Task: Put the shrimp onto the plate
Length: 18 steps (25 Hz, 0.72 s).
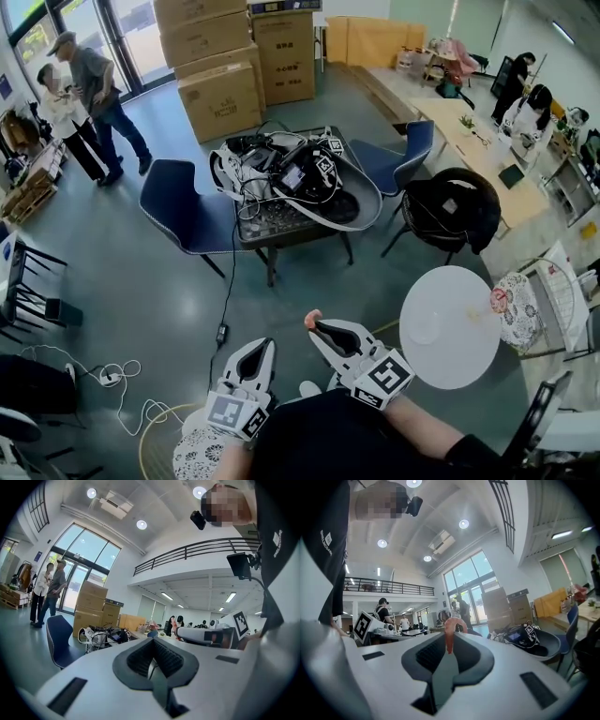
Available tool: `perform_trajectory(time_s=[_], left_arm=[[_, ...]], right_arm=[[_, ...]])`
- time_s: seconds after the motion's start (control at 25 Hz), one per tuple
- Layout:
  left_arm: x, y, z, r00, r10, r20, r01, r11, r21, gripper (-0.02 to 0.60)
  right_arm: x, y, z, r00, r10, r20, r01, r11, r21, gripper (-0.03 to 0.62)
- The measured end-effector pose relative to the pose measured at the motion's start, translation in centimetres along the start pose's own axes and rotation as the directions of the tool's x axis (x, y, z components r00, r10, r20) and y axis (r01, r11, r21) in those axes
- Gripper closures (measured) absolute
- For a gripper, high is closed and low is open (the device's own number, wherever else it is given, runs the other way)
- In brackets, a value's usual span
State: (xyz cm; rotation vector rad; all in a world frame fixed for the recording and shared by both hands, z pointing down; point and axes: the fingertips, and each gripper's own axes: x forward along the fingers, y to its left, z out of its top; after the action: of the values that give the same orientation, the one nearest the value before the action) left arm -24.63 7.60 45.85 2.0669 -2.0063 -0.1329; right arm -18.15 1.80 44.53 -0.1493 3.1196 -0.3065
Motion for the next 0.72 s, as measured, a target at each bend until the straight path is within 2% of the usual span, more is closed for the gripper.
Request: perform_trajectory(time_s=[0.36, 0.72], left_arm=[[4.4, -2.5, -0.3, 0.995, -0.083, -0.046, 0.083, 0.996, 0.010, 0.575], [9.9, -6.1, -1.5, 0.978, -0.176, -0.110, 0.180, 0.983, 0.027, 0.574]], right_arm=[[-2.7, -3.9, 0.6, 0.996, -0.088, 0.000, 0.088, 0.996, 0.017, 0.536], [-6.6, -9.8, 0.3, 0.978, -0.208, -0.030, 0.209, 0.977, 0.050, 0.536]])
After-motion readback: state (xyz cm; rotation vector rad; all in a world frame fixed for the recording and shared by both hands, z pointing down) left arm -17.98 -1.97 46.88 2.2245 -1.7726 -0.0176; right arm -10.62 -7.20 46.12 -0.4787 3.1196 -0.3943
